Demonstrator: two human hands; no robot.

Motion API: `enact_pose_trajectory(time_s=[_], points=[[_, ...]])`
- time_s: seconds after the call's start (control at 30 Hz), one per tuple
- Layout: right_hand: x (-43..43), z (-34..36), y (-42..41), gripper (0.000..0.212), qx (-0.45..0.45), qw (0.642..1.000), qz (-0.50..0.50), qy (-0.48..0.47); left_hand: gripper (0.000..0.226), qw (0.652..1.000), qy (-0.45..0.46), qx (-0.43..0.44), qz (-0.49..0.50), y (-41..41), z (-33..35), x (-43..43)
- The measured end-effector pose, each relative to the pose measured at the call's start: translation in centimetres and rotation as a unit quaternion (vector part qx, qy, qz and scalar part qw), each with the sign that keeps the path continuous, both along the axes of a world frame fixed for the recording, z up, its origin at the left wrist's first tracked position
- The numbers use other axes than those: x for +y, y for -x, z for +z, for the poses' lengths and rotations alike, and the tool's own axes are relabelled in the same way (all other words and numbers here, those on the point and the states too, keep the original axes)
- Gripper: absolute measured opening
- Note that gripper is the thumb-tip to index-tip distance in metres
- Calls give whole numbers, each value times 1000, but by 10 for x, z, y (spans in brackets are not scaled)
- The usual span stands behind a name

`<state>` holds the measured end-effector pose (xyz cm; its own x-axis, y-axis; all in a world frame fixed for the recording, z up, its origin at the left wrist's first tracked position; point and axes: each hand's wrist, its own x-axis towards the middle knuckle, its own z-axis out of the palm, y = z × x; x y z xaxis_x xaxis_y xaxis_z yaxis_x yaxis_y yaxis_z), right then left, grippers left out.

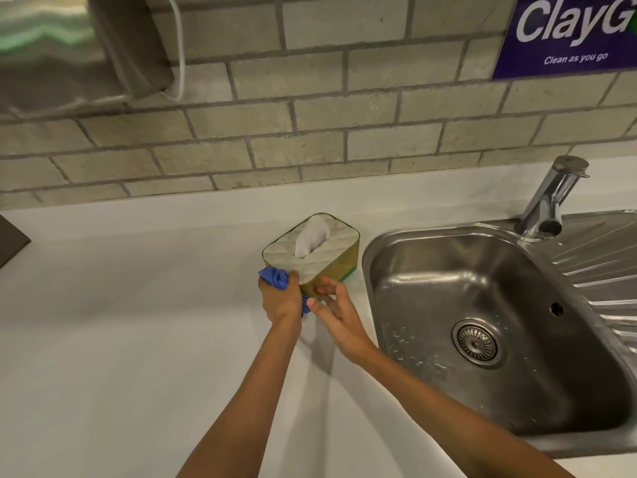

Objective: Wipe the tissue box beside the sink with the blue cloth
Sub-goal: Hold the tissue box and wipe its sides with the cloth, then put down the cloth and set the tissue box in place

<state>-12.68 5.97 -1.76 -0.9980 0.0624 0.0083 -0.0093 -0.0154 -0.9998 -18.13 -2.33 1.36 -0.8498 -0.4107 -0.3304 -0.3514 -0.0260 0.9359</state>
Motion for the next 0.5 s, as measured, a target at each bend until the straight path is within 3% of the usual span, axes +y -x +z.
enact_pose_trajectory(time_s=[0.1, 0.17, 0.23, 0.3, 0.4, 0.5], points=[[5, 3, 1, 42, -21, 1000, -6, 22, 33, 999, 37, 3, 3, -2, 0, -4], [10, 4, -1, 45, -39, 999, -24, 6, 23, 1000, 12, -5, 14, -7, -2, -13], [15, 7, -6, 46, -55, 997, -27, -36, 23, 993, -100, -45, 30, -17, -5, -21], [17, 10, -15, 48, -59, 995, 6, -79, 38, 970, -227, -83, 27, -32, -7, -27], [17, 16, -28, 60, -21, 976, 97, -196, 49, 935, -335, -106, -47, -59, -4, -28], [20, 27, -37, 61, 6, 959, 147, -243, 60, 892, -423, -113, -112, -75, -1, -30]])
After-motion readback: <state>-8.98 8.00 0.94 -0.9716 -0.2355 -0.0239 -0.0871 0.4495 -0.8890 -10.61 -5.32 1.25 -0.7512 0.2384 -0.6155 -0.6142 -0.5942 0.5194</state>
